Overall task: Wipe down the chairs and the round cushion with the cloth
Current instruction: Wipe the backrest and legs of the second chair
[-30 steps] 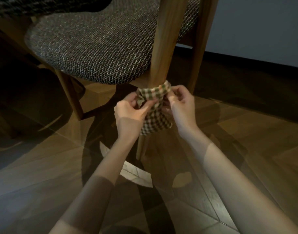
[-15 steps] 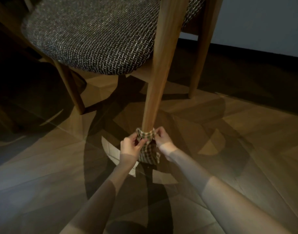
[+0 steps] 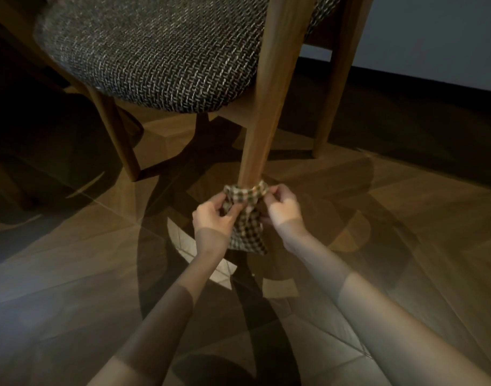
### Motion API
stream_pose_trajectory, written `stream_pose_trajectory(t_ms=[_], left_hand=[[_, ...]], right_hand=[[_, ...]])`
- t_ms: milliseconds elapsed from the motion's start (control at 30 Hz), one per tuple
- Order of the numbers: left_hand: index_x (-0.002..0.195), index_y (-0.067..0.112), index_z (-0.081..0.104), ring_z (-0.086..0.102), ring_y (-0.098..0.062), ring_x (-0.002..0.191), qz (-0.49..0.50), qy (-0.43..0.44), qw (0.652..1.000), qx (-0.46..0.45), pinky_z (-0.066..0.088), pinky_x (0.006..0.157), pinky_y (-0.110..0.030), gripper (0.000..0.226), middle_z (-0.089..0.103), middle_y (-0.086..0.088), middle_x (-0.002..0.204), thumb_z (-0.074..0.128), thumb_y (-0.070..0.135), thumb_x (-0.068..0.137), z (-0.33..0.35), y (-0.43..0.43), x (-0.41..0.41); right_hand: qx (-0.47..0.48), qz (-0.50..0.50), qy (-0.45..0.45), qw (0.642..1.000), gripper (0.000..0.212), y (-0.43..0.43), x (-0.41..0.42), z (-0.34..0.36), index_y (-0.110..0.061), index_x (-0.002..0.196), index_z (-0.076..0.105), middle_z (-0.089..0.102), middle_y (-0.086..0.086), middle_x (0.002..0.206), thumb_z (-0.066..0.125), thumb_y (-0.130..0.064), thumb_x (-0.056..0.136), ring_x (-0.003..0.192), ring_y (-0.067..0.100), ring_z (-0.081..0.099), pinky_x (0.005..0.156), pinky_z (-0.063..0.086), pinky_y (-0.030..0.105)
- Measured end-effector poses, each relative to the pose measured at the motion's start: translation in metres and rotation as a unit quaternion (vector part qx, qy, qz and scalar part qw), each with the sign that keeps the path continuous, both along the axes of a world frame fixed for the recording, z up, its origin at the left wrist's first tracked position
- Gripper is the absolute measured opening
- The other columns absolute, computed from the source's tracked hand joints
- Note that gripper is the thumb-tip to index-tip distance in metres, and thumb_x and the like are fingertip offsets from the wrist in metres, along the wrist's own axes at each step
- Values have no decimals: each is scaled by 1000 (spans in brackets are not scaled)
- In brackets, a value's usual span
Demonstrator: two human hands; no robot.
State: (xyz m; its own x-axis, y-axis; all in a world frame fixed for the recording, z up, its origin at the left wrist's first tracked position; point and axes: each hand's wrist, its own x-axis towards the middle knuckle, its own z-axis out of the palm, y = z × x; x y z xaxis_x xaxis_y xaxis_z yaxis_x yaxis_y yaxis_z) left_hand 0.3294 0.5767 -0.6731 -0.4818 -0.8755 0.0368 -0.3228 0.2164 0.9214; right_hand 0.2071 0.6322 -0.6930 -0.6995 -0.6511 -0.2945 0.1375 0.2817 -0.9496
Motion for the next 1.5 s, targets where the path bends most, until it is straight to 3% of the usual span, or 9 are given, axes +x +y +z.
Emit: stream_pose_trajectory(t_ms=[133, 233, 367, 533, 633, 767, 933, 1200, 1500], left_hand=[[115, 12, 64, 63, 0, 96, 66, 64, 989, -113, 52, 82, -15, 28, 65, 13, 97, 65, 14, 87, 41, 4, -7], [113, 24, 62, 61, 8, 93, 64, 48, 984, -161, 48, 81, -8, 29, 61, 25, 95, 66, 14, 86, 59, 9, -8], [108, 27, 63, 61, 7, 92, -42, 15, 990, -133, 47, 77, -6, 26, 61, 27, 92, 65, 12, 87, 88, 11, -9], [96, 36, 57, 60, 9, 82, -154, -87, 982, -60, 51, 69, -14, 15, 62, 22, 82, 61, 23, 90, 137, 20, -19], [97, 26, 61, 63, 3, 80, -168, -118, 979, 1, 57, 73, -30, 8, 67, 12, 85, 61, 30, 90, 173, 32, -22], [108, 22, 62, 64, -5, 91, -145, -150, 977, 44, 56, 79, -30, 23, 68, 8, 100, 62, 36, 89, 244, 49, -22], [95, 19, 65, 63, -2, 77, -162, -143, 976, 22, 54, 71, -36, 19, 67, 10, 83, 66, 36, 87, 365, 68, -17], [90, 29, 63, 65, 4, 78, -187, -89, 977, 52, 53, 66, -15, 16, 66, 16, 85, 74, 32, 78, 554, 96, -6], [90, 28, 64, 60, -2, 74, -154, -75, 985, 19, 49, 65, -19, 5, 63, 10, 83, 63, 23, 90, 684, 113, -4]], right_hand=[[-114, 38, 77, 990, 19, 11, -26, 53, -35, 78, 61, 68, -11, 80, 54, -26, 93, 80, 8, 68, 65, 59, 30], [-116, 62, 116, 984, 12, 25, -40, 81, -29, 84, 62, 69, -5, 82, 55, -21, 90, 78, 11, 71, 66, 59, 31], [-55, 99, 168, 979, 13, 40, -52, 115, -22, 80, 61, 67, -8, 74, 55, -31, 88, 70, 2, 65, 62, 53, 21], [100, 115, 159, 975, 19, 45, -70, 165, -27, 73, 53, 60, -5, 76, 51, -37, 89, 74, 10, 57, 62, 43, 28], [148, 108, 129, 975, 18, 55, -76, 206, -27, 74, 56, 63, -6, 83, 54, -38, 89, 80, 10, 58, 64, 43, 26], [202, 123, 73, 969, 8, 80, -81, 284, -26, 86, 58, 64, -9, 86, 55, -33, 90, 80, 7, 62, 58, 45, 19], [228, 129, 88, 961, 10, 121, -81, 402, -28, 80, 62, 65, -14, 74, 56, -34, 86, 73, 2, 61, 60, 42, 21], [218, 169, 109, 955, 9, 183, -79, 587, -30, 82, 53, 58, -11, 88, 62, -31, 85, 81, 4, 57, 60, 41, 19], [190, 251, 224, 922, 24, 217, -88, 701, -23, 93, 56, 49, -9, 110, 70, -40, 82, 95, 5, 49, 69, 38, 13]])
